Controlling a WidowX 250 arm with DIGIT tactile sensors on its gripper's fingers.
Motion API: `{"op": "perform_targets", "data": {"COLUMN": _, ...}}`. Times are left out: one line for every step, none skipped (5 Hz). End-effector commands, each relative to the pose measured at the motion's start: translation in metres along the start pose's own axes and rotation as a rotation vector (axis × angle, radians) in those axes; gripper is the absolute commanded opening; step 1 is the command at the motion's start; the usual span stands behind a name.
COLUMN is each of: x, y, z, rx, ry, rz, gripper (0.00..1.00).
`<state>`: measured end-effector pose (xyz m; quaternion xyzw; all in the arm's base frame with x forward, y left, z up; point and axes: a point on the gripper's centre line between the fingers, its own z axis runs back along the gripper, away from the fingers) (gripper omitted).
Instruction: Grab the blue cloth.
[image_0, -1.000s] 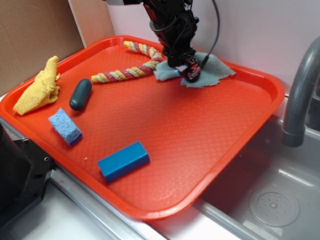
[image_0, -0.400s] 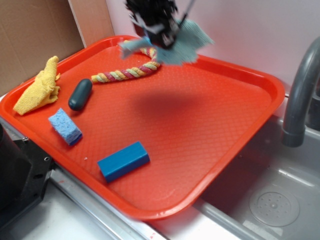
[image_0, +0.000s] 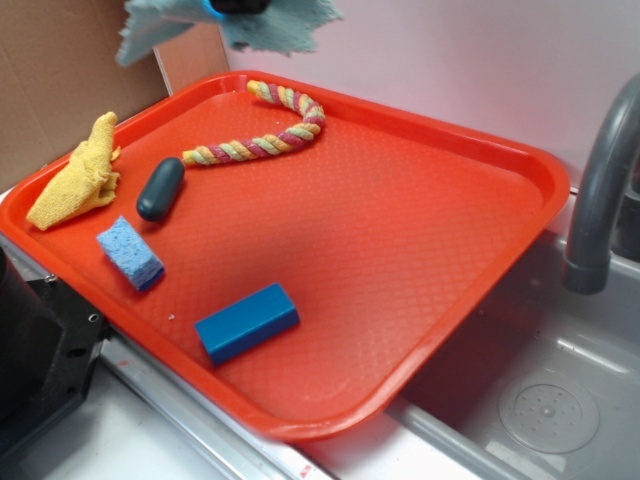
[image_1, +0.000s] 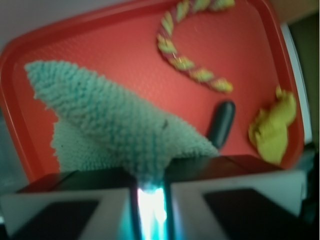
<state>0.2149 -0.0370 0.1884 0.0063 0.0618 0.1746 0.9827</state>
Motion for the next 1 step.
{"op": "perform_targets", "data": {"x": 0.0078, "y": 0.0081, "z": 0.0293, "rx": 0.049, "ry": -0.11, "rz": 0.065, "gripper": 0.0}}
